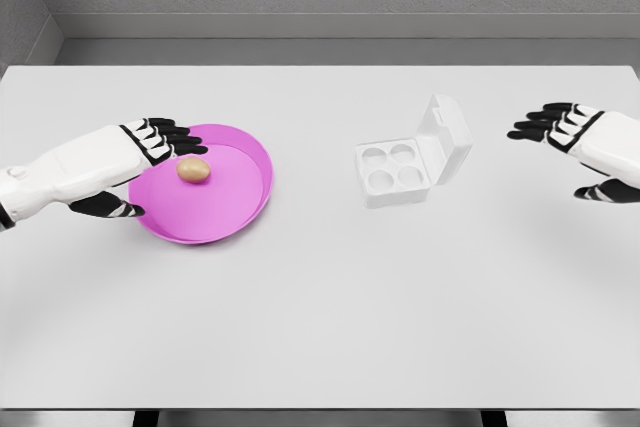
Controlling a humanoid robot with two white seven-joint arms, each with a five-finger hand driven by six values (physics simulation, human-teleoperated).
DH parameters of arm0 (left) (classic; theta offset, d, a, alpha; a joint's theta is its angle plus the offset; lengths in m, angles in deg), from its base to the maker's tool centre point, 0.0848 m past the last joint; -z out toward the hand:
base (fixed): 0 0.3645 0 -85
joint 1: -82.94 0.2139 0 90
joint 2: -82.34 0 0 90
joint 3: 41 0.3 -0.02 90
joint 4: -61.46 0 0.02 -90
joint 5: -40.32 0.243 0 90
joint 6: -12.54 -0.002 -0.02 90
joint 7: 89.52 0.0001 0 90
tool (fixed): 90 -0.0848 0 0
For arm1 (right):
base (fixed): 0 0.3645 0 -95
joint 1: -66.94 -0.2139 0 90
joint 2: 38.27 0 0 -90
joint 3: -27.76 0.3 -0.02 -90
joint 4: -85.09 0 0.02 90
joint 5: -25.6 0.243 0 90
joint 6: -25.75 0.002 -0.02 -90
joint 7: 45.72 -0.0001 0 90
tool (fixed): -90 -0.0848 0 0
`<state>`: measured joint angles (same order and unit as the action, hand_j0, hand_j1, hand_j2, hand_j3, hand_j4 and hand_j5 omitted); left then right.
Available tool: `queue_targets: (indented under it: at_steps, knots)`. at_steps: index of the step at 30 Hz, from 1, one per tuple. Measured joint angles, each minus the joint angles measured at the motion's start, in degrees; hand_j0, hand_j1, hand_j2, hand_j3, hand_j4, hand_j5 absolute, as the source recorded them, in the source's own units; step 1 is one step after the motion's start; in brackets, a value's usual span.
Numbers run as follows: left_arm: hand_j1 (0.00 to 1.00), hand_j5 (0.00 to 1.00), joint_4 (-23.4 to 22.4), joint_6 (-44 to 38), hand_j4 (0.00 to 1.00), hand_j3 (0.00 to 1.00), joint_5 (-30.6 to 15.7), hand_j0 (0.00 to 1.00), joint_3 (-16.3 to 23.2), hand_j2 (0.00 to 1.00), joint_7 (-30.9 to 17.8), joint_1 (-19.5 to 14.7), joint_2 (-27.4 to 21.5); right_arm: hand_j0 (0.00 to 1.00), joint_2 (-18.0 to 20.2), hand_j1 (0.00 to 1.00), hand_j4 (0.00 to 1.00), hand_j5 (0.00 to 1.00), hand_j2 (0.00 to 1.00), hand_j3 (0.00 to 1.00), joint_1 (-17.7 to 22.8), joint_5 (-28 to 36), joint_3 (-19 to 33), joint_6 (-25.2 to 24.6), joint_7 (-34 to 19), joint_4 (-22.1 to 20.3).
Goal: Pack egg into the box and close the box lid
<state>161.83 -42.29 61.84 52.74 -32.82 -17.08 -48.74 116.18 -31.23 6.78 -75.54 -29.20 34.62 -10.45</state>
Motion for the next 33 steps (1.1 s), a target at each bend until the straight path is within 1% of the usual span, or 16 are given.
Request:
queue_targets:
  at_steps: [4,5,6,9,11,13,15,17,19,22,25,28,31,33]
  knots:
    - [1.00,1.00,0.0,0.0,1.00,1.00,0.0,1.00,0.0,1.00,-0.1,0.0,-0.1,1.00,0.0,1.00,1.00,1.00,1.00,1.00,0.0,0.0,0.3,0.0,-0.1,0.0]
    - [1.00,1.00,-0.2,0.0,1.00,1.00,0.1,1.00,-0.1,1.00,-0.1,1.2,0.1,1.00,-0.1,1.00,1.00,1.00,1.00,1.00,0.1,-0.1,0.3,0.0,-0.1,0.0]
    - [1.00,1.00,-0.2,0.0,1.00,1.00,0.1,1.00,-0.1,1.00,-0.1,1.3,0.4,1.00,-0.1,1.00,1.00,1.00,1.00,1.00,0.1,-0.2,0.3,0.0,-0.1,-0.1]
    - [1.00,1.00,0.4,0.0,1.00,1.00,0.0,1.00,-0.2,1.00,-0.8,-0.4,0.6,1.00,-0.3,1.00,1.00,1.00,1.00,1.00,0.1,-0.3,0.4,0.0,-0.1,-0.1]
    - [1.00,1.00,1.6,-0.1,1.00,1.00,-0.4,1.00,0.0,1.00,-1.3,-6.4,0.9,1.00,-0.4,1.00,1.00,1.00,1.00,1.00,0.1,-0.4,0.3,0.0,-0.1,0.5]
    - [1.00,1.00,2.3,-1.6,1.00,1.00,-0.4,1.00,0.5,1.00,-1.5,-9.4,1.2,1.00,-0.6,1.00,1.00,1.00,1.00,1.00,0.0,-0.5,0.2,0.0,-0.1,1.6]
    - [1.00,1.00,2.6,-4.3,1.00,1.00,0.9,1.00,2.0,1.00,-1.6,-11.6,1.3,1.00,-1.0,1.00,1.00,1.00,1.00,1.00,-0.1,-0.6,0.1,0.0,-0.1,2.8]
    - [1.00,1.00,2.7,-8.0,1.00,1.00,4.0,1.00,4.7,1.00,-1.7,-12.3,1.3,1.00,-1.4,1.00,1.00,1.00,1.00,1.00,-0.1,-0.6,-0.1,0.0,-0.1,3.9]
    - [1.00,1.00,2.6,-11.3,1.00,1.00,6.2,1.00,7.5,1.00,-1.7,-13.4,1.6,1.00,-1.8,1.00,1.00,1.00,1.00,1.00,-0.1,-0.6,-0.1,0.0,-0.1,4.5]
    - [1.00,1.00,2.4,-14.0,1.00,1.00,7.6,1.00,9.6,1.00,-1.7,-14.2,2.4,1.00,-2.8,1.00,1.00,1.00,1.00,1.00,-0.3,-1.4,-0.2,0.0,-0.1,4.9]
    - [1.00,1.00,1.9,-18.1,1.00,1.00,8.0,1.00,10.6,1.00,-1.7,-14.2,3.9,1.00,-4.0,1.00,1.00,1.00,1.00,1.00,-0.3,-2.4,-0.4,0.0,-0.2,5.3]
    - [1.00,1.00,1.6,-20.3,1.00,1.00,8.2,1.00,11.1,1.00,-1.7,-14.2,4.6,1.00,-4.7,1.00,1.00,1.00,1.00,1.00,-0.5,-2.8,-1.3,0.0,-0.2,5.6]
    - [1.00,1.00,0.5,-21.0,1.00,1.00,8.2,1.00,11.8,1.00,-1.7,-14.2,4.8,1.00,-5.7,1.00,1.00,1.00,1.00,1.00,-2.1,-3.2,-2.1,0.0,-0.2,6.6]
    - [1.00,1.00,-0.1,-21.1,1.00,1.00,8.1,1.00,13.0,1.00,-1.7,-14.0,4.7,1.00,-6.7,1.00,1.00,1.00,1.00,1.00,-5.1,-3.8,-3.4,0.0,-0.3,7.8]
